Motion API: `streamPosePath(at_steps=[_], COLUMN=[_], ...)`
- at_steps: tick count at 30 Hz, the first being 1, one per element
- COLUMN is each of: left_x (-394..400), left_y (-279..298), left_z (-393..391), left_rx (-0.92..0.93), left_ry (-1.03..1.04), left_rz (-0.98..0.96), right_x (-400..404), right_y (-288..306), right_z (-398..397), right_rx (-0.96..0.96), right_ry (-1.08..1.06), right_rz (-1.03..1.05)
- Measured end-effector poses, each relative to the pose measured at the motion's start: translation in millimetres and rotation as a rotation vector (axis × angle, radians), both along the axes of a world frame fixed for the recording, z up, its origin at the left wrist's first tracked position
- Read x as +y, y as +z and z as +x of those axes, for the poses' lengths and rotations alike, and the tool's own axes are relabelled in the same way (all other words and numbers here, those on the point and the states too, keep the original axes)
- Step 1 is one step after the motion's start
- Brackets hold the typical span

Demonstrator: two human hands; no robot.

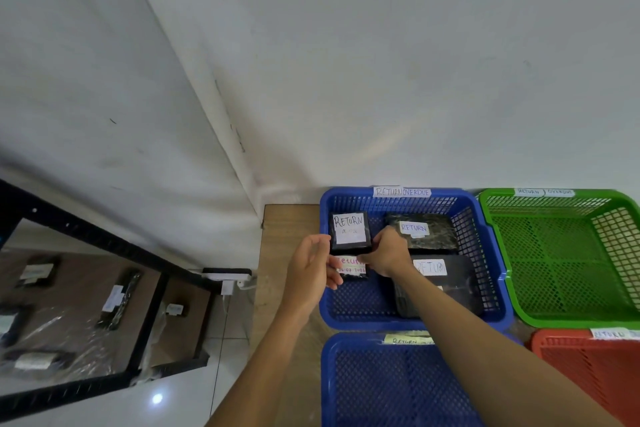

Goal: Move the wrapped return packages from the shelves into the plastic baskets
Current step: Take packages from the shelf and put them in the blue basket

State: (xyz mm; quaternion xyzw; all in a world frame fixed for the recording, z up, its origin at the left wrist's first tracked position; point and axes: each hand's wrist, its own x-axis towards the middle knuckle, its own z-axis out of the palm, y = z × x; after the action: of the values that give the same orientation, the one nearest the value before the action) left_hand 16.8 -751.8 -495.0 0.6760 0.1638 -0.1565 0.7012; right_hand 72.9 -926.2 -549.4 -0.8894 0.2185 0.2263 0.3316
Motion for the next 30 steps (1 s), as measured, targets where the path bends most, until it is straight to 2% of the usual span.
streamPosePath(at_steps=[14,19,24,30], left_x=[7.5,11.1,10.6,20.6], left_y=[12.5,13.2,17.0,13.6], left_z=[1.7,5.7,6.0,-3.6], left_rx=[-0.01,-0.034,-0.035,-0.036], left_ry=[-0.076,-0.138,-0.164,-0.156], left_rz=[0.005,0.12,0.16,0.181], right_x=[-1.0,-17.8,13.3,17.9], right_y=[-3.1,12.5,22.6,15.0], right_z=[7.4,7.3,-21.4,-24.1], right_rx=[0.001,0.01,0.122,-0.009], right_ry=[0.045,-0.005,0.038,-0.007], right_rz=[-0.039,-0.011,-0.086,-0.115])
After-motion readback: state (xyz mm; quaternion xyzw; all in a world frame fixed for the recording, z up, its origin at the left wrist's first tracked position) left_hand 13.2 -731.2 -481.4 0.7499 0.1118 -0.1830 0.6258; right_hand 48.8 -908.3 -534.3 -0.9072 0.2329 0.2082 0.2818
